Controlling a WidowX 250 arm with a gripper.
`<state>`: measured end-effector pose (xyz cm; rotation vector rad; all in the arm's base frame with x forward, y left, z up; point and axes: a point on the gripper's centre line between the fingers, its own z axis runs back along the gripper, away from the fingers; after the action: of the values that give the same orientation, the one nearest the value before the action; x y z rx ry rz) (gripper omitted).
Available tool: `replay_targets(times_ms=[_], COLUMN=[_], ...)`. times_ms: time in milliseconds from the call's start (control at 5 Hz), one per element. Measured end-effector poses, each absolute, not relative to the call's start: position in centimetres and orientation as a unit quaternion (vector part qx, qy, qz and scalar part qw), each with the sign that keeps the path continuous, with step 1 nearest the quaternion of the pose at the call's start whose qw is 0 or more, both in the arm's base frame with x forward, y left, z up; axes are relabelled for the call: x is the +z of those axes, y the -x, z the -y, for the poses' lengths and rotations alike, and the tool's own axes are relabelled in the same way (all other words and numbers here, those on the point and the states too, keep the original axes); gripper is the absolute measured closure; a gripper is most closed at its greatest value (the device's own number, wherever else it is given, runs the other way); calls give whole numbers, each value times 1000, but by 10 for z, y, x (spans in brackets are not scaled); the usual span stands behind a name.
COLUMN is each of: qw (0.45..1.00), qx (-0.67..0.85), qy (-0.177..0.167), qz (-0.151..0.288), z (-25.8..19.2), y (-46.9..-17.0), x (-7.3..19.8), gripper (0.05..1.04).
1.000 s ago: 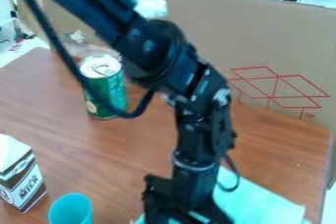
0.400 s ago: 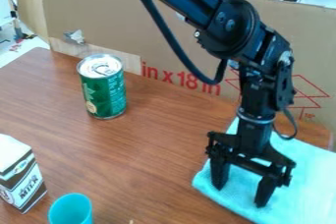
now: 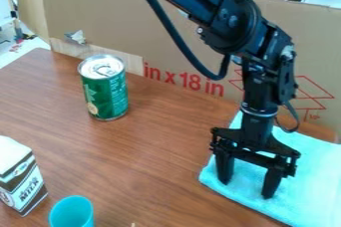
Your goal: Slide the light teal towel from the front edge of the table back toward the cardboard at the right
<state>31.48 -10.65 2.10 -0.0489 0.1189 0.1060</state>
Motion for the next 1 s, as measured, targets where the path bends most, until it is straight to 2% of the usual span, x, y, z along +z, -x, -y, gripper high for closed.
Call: replay_targets(times_ms=[200, 400, 600, 800, 1000], qw=[995, 996, 998, 998, 999], qx=[80, 80, 62, 44, 17], qy=[18, 13, 24, 31, 36], qz=[-60, -49, 16, 13, -21], z=[82, 74, 71, 69, 67], y=[-309, -308, -305, -283, -255], x=[23, 36, 88, 108, 117], gripper=[83, 83, 83, 83, 83])
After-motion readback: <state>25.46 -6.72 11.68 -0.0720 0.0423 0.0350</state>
